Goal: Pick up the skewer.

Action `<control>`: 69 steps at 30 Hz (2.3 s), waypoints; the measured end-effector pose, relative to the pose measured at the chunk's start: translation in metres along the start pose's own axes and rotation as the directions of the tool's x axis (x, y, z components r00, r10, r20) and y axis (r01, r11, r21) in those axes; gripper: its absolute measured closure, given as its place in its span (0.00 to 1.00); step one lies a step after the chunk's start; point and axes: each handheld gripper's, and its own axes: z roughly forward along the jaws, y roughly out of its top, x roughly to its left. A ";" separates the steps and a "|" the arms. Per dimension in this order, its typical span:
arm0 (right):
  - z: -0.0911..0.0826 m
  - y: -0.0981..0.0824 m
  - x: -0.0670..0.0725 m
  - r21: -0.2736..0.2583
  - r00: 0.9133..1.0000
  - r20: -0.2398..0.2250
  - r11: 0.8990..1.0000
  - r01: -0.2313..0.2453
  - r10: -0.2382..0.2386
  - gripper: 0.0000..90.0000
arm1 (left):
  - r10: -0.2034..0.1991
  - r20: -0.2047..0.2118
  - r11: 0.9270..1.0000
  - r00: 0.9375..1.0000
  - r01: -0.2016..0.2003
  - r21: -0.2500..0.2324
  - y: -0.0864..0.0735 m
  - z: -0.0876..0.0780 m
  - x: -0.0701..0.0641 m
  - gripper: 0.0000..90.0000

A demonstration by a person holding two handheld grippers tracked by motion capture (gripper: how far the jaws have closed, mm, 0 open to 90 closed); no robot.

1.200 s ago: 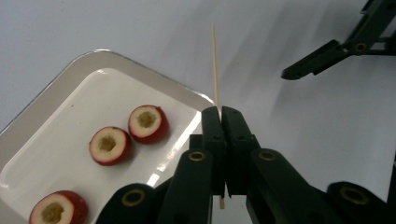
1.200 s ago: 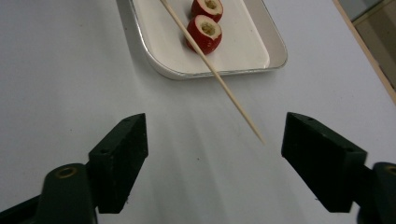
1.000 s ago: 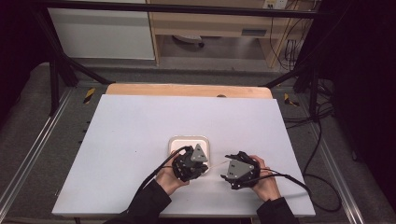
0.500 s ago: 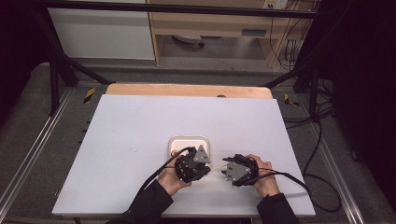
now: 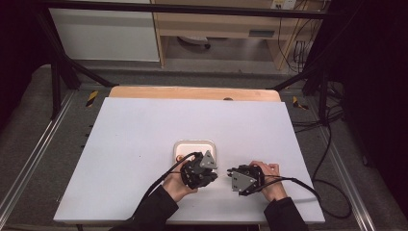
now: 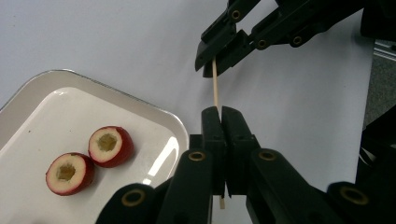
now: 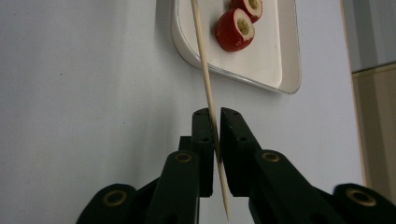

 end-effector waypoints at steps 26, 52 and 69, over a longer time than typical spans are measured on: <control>-0.001 0.014 0.003 0.090 0.983 -0.002 0.979 0.182 -0.183 0.99 | 0.006 0.026 0.964 1.000 -0.013 0.264 0.021 0.018 0.010 0.89; -0.011 0.012 -0.010 0.036 0.996 0.043 0.996 -0.082 0.080 0.59 | 0.020 -0.033 0.966 0.999 -0.011 0.258 0.008 0.011 0.010 0.98; -0.014 -0.014 -0.034 -0.072 0.686 -0.033 0.683 -0.727 0.727 0.11 | -0.106 -0.159 0.991 0.982 0.118 0.069 -0.053 -0.040 0.025 0.98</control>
